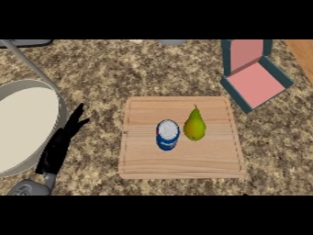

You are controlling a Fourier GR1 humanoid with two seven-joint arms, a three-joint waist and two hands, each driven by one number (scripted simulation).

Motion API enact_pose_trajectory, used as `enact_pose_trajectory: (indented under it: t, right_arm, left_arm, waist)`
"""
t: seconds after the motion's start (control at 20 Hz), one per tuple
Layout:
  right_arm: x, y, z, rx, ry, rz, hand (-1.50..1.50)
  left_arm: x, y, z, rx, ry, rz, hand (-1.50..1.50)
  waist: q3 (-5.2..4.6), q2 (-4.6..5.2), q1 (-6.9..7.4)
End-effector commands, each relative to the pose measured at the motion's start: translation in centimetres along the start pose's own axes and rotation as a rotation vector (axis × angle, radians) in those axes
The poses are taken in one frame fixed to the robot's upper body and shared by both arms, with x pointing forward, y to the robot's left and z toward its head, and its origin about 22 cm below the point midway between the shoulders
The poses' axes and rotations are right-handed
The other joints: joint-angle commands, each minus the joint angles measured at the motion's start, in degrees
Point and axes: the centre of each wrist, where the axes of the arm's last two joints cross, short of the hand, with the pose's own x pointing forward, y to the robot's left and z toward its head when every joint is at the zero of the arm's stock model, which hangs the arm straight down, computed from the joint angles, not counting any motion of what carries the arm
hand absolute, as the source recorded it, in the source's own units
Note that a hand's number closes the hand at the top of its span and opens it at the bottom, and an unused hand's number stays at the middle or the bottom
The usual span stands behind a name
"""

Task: Pick the pear from the cutting board and place it in the cardboard box

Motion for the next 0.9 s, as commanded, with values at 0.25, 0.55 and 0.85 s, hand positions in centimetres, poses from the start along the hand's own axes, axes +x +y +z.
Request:
enact_pose_trajectory:
  t: [0.25,0.55,0.85]
  right_arm:
    - [5.1,-2.7,7.7,0.097,0.127,0.131,-1.50]
    - [7.4,-4.8,9.0,0.150,0.240,0.194,-1.50]
    - [8.2,-5.7,9.4,0.181,0.348,0.278,-1.50]
  left_arm:
    - [2.7,2.7,-2.5,0.005,-0.053,-0.092,0.00]
    - [3.1,1.1,-2.9,-0.004,-0.080,-0.096,0.00]
    - [4.1,1.9,-3.3,-0.012,-0.094,-0.111,0.00]
  waist:
    - [0.18,1.24,5.03]
    - [0.09,2.02,6.57]
    - [0.13,2.57,8.23]
